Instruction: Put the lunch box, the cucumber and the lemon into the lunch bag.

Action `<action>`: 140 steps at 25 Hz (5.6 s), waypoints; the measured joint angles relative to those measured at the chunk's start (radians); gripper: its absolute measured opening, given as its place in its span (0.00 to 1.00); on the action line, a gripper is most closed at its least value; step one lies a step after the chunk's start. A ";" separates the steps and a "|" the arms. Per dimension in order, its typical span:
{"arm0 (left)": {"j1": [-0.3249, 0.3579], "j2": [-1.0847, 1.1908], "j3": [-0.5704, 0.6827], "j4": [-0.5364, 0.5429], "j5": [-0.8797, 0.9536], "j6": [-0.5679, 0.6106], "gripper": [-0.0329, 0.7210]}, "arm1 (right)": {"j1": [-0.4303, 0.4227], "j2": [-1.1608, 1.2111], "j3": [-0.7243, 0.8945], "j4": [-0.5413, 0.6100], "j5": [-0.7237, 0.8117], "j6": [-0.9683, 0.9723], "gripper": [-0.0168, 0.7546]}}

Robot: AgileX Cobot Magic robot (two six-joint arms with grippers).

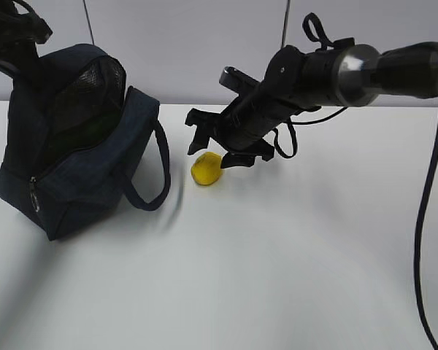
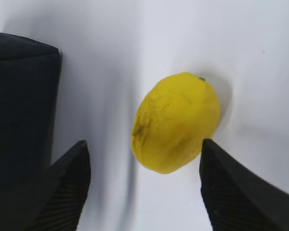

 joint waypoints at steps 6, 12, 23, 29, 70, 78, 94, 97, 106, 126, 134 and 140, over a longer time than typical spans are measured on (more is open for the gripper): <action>0.000 0.000 0.000 -0.002 0.000 0.006 0.05 | 0.000 0.030 0.000 0.012 -0.006 0.008 0.71; 0.000 0.000 0.000 -0.007 0.000 0.012 0.05 | 0.000 0.037 0.000 0.022 -0.036 0.016 0.71; 0.000 0.000 0.000 -0.026 0.000 0.022 0.05 | 0.000 0.080 0.000 0.049 -0.080 0.023 0.71; 0.000 0.000 0.000 -0.028 0.000 0.024 0.05 | 0.000 0.083 0.000 0.062 -0.100 0.023 0.69; 0.000 0.000 0.000 -0.028 0.000 0.033 0.05 | 0.000 0.047 -0.006 0.066 0.052 -0.080 0.48; 0.000 0.000 0.000 -0.028 0.000 0.034 0.05 | 0.000 -0.015 -0.006 0.053 0.109 -0.128 0.48; 0.000 0.000 0.000 -0.026 0.000 0.036 0.05 | 0.000 -0.223 -0.005 0.168 0.194 -0.317 0.48; 0.000 0.000 0.000 -0.026 0.000 0.036 0.05 | 0.000 -0.232 -0.005 0.347 0.214 -0.434 0.48; -0.002 0.000 0.000 -0.081 0.000 0.046 0.05 | 0.018 -0.184 -0.005 0.701 0.244 -0.662 0.48; -0.065 0.001 0.000 -0.111 0.000 0.049 0.05 | 0.054 -0.089 -0.003 0.744 0.200 -0.752 0.68; -0.065 0.001 0.000 -0.080 0.000 0.049 0.05 | 0.054 -0.117 -0.003 0.708 0.196 -0.767 0.69; -0.065 0.001 0.000 -0.073 0.000 0.049 0.05 | 0.032 -0.168 -0.003 0.684 0.258 -0.753 0.69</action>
